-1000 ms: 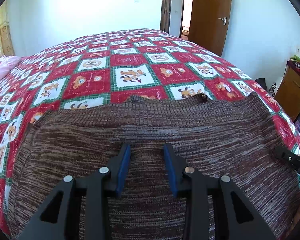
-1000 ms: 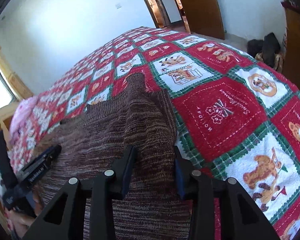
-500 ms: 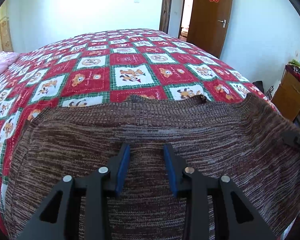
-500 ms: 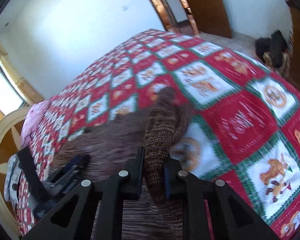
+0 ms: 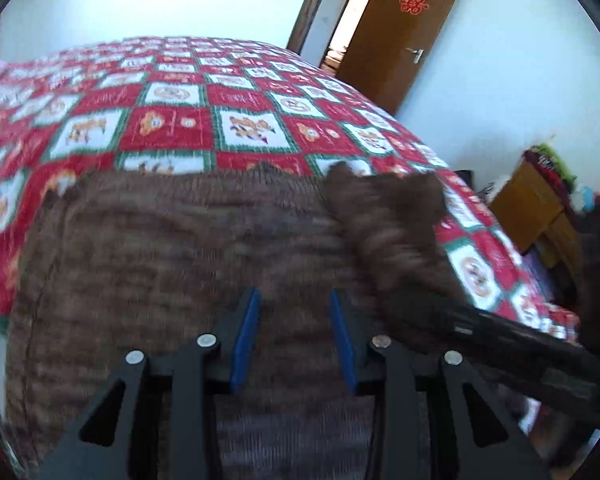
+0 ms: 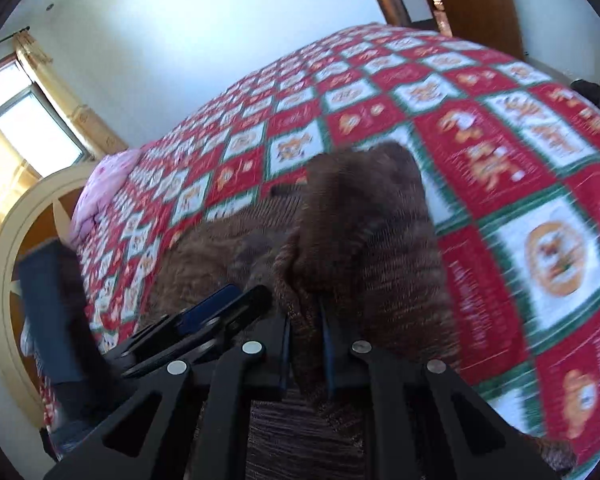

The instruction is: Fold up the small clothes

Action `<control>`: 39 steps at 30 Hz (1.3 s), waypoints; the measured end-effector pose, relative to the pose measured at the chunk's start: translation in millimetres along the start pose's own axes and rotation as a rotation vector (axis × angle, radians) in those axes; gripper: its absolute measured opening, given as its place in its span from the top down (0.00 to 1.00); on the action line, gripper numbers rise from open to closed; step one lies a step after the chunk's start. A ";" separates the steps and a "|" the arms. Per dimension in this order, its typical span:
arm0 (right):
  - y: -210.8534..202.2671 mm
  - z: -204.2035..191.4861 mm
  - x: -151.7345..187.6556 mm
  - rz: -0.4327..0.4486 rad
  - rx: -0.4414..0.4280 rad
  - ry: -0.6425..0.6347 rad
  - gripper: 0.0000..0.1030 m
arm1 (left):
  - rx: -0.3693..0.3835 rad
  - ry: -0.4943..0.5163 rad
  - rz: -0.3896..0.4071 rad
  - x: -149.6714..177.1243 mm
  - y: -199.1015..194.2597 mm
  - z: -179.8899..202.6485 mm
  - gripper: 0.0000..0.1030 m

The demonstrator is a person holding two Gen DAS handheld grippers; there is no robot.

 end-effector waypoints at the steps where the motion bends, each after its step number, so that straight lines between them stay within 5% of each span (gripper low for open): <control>1: 1.2 -2.1 0.8 0.007 0.001 -0.015 0.88 | 0.035 -0.018 -0.010 3.3 -0.9 1.0 0.59; 4: -1.7 -3.3 -0.9 0.009 -0.025 -0.010 0.85 | 0.085 -0.035 -0.009 3.9 -0.3 5.6 0.54; 7: -21.0 0.3 -2.2 0.010 -0.111 0.050 0.79 | 0.152 -0.056 -0.017 0.3 1.6 12.1 0.36; 9: -46.4 2.7 -3.0 0.066 -0.156 0.093 0.69 | 0.187 -0.065 -0.017 -3.1 2.8 17.7 0.29; 11: -70.9 9.3 1.0 0.120 -0.170 0.126 0.41 | 0.217 -0.054 -0.028 -6.2 8.8 24.9 0.25; 12: -81.6 13.4 4.5 0.141 -0.162 0.135 0.39 | 0.224 -0.050 -0.033 -8.3 12.7 27.3 0.23; 18: -112.7 33.7 41.5 0.115 -0.019 0.037 0.38 | 0.312 -0.076 -0.091 -30.4 32.0 51.1 0.19; 21: -103.6 52.2 53.3 0.077 0.143 -0.014 0.38 | 0.300 -0.078 -0.133 -37.7 50.1 64.9 0.19; 26: -91.1 71.6 62.8 0.042 0.153 0.032 0.38 | 0.211 -0.027 -0.165 -42.8 67.0 75.8 0.19; 28: -94.1 81.7 62.2 0.060 0.189 0.047 0.38 | 0.151 0.015 -0.171 -41.7 72.9 76.8 0.31; 30: -98.3 89.9 61.1 0.079 0.167 0.092 0.38 | 0.128 0.046 -0.190 -37.2 77.4 76.5 0.56; 36: -86.2 87.7 64.4 0.082 -0.070 0.220 0.37 | 0.223 -0.085 -0.187 -40.3 74.1 62.0 0.69; 37: -91.5 86.1 60.0 0.127 -0.061 0.204 0.48 | 0.239 -0.109 -0.191 -40.5 73.9 59.0 0.70; 38: -95.1 83.9 57.0 0.152 -0.037 0.177 0.77 | 0.245 -0.117 -0.192 -40.7 73.6 58.2 0.73; 39: -96.4 80.3 54.6 0.159 -0.018 0.144 0.87 | 0.248 -0.122 -0.194 -41.0 73.0 58.1 0.75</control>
Point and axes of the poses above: each gripper's, at about its wrist camera, not at the fingertips, and y roughly the way its jaws point, z to its right, x to its underside, the point moved 9 cm from there along y, roughly the way its jaws point, and after that the axes turned 4 degrees about -y, right-handed, at the moved point
